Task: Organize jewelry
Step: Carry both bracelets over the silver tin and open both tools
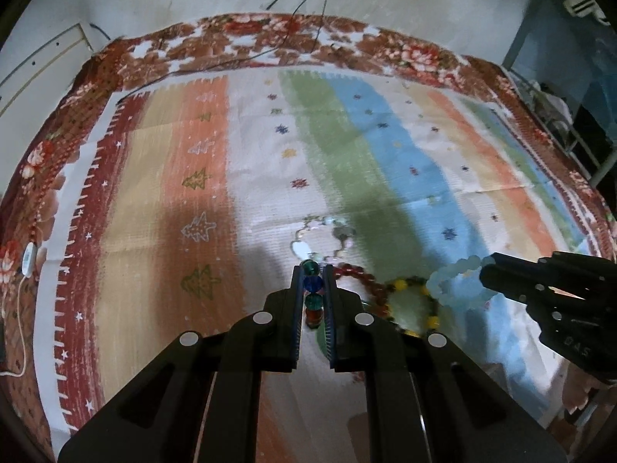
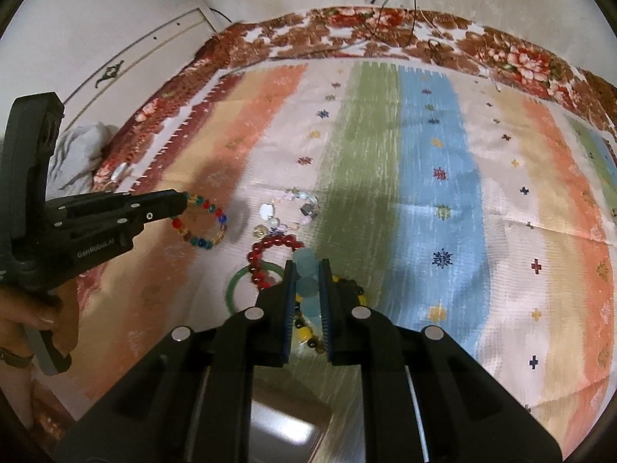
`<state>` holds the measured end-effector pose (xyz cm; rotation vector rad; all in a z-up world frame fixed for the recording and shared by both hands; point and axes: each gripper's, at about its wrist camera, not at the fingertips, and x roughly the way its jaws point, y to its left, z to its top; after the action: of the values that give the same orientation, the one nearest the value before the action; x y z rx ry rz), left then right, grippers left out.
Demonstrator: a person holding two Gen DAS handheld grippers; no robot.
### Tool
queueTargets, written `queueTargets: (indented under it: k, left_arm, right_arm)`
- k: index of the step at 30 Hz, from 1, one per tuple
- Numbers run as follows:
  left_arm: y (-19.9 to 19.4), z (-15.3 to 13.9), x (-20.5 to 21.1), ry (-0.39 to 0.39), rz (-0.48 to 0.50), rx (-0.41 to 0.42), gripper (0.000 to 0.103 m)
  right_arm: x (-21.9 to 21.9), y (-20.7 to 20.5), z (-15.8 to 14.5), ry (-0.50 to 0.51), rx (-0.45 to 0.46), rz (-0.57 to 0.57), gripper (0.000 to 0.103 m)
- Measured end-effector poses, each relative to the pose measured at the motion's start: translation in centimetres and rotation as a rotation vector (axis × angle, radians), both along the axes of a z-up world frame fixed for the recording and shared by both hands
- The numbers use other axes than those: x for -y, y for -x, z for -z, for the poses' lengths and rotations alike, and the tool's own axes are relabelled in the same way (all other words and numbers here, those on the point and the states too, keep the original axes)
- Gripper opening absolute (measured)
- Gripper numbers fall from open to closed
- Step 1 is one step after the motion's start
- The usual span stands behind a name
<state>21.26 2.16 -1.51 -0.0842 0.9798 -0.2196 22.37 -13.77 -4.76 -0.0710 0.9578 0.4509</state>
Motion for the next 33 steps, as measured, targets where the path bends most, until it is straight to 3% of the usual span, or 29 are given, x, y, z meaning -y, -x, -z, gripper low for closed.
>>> queueTargets:
  k: [15,25,33]
  left_arm:
    - [8.0,-3.7,2.2,0.055,0.094,0.109,0.009]
    - [11.7,-3.9,3.4,0.079,0.125,0.131,0.009]
    - [13.8,-2.3,4.4,0.082,0.166,0.090,0.009]
  right_arm:
    - [0.2,6.7,-2.9,-0.064,0.064,-0.047,0.013]
    - [0.1,10.3,-2.4,-0.071,0.053,-0.083,0.013]
    - [0.6,12.1,-1.4,-0.077,0.024,-0.086,0.013]
